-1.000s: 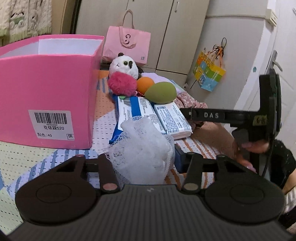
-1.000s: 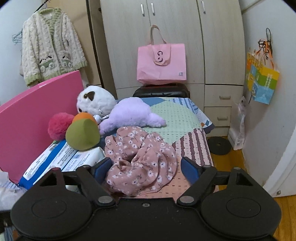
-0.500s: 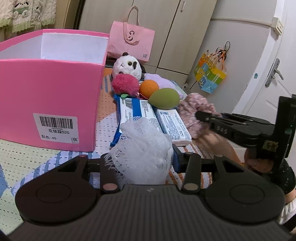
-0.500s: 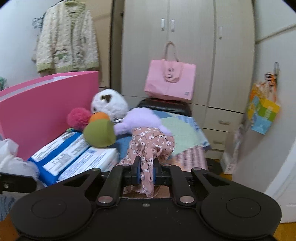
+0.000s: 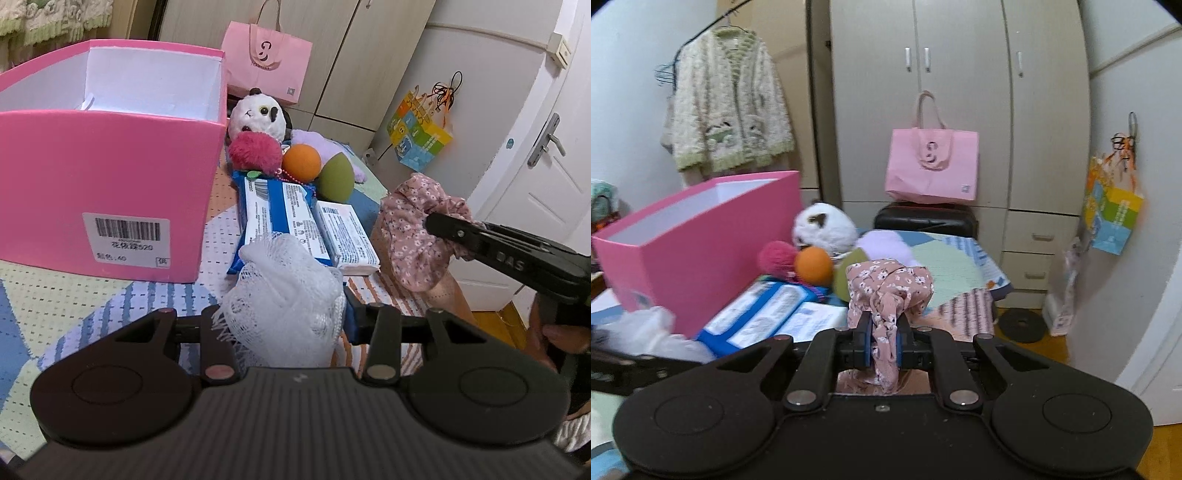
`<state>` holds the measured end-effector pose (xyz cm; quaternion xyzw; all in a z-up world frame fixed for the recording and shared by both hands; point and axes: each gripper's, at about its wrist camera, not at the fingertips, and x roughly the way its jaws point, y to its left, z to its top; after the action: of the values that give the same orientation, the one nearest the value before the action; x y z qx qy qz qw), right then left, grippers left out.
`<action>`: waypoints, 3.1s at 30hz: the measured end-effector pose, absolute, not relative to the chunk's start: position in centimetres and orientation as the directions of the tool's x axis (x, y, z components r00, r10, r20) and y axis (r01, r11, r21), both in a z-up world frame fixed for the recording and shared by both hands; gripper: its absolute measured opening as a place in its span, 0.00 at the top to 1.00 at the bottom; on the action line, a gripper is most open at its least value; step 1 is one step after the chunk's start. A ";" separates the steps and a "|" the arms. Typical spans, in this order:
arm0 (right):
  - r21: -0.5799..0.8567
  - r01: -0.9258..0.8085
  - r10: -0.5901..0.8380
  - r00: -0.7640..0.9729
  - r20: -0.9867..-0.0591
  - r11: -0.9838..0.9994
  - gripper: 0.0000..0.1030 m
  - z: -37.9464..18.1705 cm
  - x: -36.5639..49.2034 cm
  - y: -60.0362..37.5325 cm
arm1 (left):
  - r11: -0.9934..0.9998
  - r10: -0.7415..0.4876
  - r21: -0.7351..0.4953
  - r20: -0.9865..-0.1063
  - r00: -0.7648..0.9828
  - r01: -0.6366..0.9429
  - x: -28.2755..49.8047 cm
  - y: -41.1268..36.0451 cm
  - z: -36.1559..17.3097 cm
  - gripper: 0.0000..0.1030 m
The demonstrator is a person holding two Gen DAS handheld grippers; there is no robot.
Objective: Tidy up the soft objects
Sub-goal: 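Carry the mesh puff and floral cloth over the pink box with both grippers, then open both grippers to drop the puff and cloth into the box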
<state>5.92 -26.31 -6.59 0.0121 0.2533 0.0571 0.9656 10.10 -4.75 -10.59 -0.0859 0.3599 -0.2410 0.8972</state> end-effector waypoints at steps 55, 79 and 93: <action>0.190 -0.645 0.626 0.559 -0.544 0.740 0.87 6.4 19.2 -6.7 | 0.836 -0.498 -0.217 -0.685 0.531 0.505 22.9 8.1 1.1 0.60; 0.187 -0.584 0.476 0.393 -0.787 0.790 0.78 -3.3 32.5 -5.5 | 0.825 -0.197 0.065 -0.898 0.393 0.561 33.4 2.5 -5.4 0.45; 0.012 -0.543 0.357 0.536 -0.765 0.840 0.41 -0.3 29.9 -5.8 | 0.819 -0.297 0.052 -0.815 0.498 0.572 28.4 5.9 -0.5 0.27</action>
<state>29.85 -5.76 -0.28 -0.1144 0.4061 0.2591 0.8688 28.43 5.93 -0.54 0.1598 0.4311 -0.2553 0.8506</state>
